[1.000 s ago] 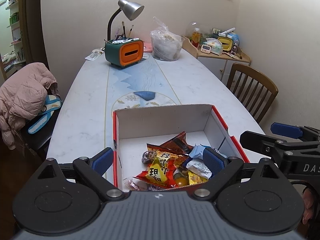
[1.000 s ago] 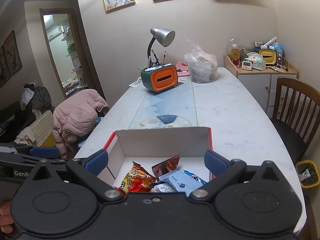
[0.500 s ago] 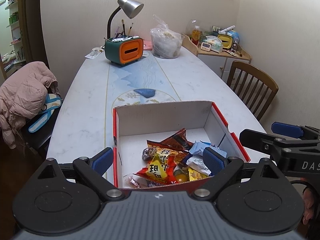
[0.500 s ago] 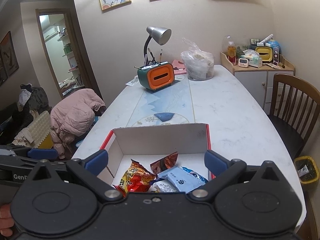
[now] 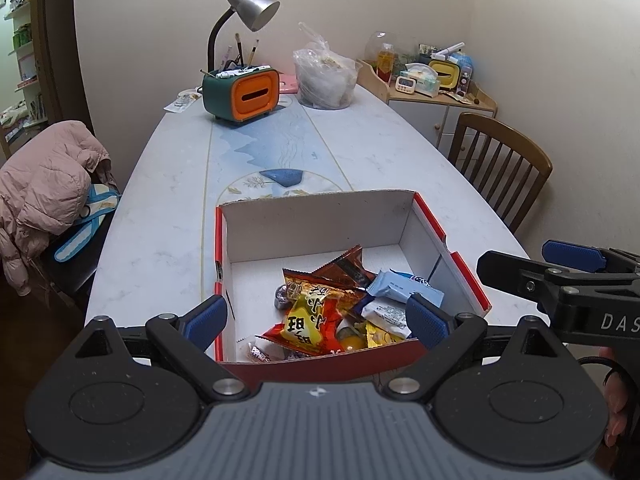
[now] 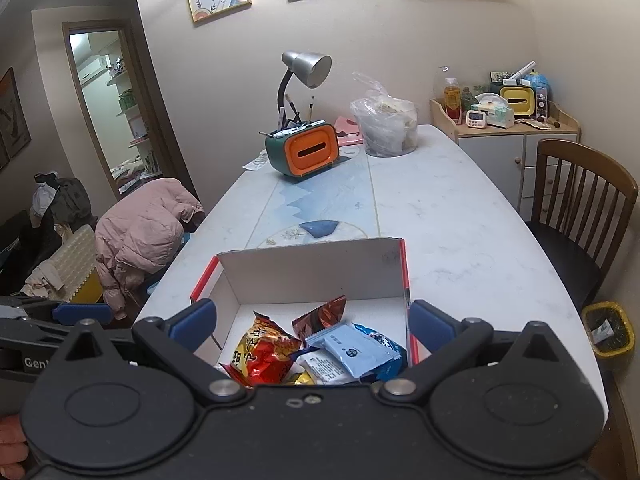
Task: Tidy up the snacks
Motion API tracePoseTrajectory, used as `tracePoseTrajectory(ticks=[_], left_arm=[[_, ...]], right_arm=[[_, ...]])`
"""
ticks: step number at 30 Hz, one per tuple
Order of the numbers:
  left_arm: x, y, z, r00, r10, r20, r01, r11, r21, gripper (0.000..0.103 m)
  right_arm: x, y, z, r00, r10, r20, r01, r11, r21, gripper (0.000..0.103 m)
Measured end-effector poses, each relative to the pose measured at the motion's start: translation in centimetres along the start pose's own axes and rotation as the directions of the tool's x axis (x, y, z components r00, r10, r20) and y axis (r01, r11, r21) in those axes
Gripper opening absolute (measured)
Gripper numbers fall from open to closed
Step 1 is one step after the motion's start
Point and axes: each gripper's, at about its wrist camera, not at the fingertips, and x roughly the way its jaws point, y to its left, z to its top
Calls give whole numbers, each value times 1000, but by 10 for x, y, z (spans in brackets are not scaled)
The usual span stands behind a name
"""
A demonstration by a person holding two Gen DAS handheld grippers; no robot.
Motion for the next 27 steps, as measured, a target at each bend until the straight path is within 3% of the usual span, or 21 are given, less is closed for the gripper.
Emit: tracePoseTrajectory(ticks=[27], left_arm=[[2,-10,0,1000,-28,-2,28,999,22,97]], right_arm=[[-7,-10,-6,1000,-28,5,28,999,25,103]])
